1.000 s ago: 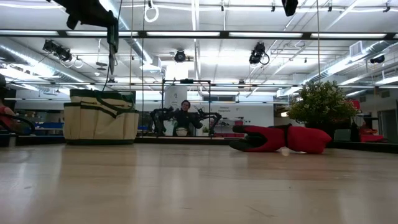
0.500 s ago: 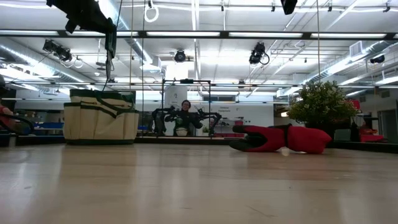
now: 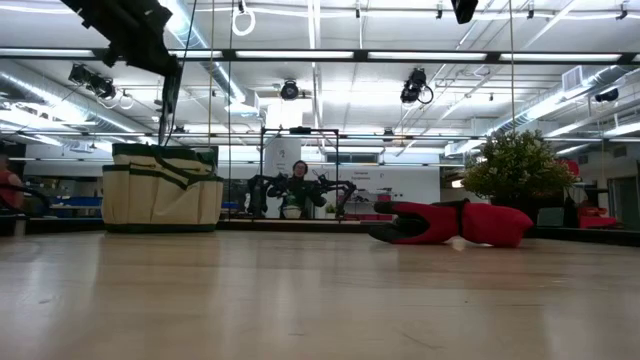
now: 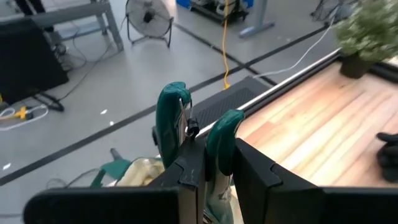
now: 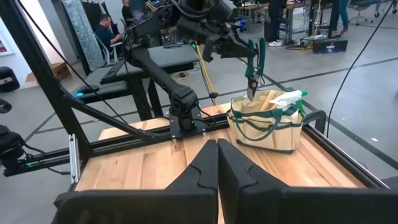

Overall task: Pick & Place Garden tools in Gardening bag
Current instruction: Put the green pruning shear into the gardening bag

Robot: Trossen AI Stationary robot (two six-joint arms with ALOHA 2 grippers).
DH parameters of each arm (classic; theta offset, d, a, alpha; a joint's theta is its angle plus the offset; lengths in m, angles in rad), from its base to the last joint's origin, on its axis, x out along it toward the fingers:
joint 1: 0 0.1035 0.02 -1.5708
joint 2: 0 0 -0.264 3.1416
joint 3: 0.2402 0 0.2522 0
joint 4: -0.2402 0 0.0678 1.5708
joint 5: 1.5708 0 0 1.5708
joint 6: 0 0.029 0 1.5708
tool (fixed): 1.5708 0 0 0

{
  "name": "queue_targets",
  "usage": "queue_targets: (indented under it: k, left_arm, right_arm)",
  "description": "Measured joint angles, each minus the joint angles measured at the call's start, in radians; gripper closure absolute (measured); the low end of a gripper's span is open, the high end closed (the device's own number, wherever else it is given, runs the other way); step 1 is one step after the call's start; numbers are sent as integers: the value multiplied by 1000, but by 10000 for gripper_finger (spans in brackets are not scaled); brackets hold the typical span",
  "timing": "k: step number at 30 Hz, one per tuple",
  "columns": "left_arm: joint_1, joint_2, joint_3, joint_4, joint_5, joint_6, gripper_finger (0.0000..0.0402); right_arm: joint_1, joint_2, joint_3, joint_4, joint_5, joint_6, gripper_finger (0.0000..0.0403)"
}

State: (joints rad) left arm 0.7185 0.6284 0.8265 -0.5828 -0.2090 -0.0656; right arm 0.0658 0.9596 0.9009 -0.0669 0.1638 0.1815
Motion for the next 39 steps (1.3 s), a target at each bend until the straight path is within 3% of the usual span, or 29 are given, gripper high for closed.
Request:
queue_targets:
  k: [20, 30, 39]
  left_arm:
    - [122, 179, 0, -73, 1, -1, 338]
    - [127, 156, -157, 84, 6, -27, 338]
    - [127, 157, -180, 92, -13, -32, 338]
  right_arm:
    - [0, 0, 0, -1, 0, 1, 403]
    - [0, 0, 0, -1, 0, 1, 403]
    - [0, 0, 0, -1, 1, 1, 403]
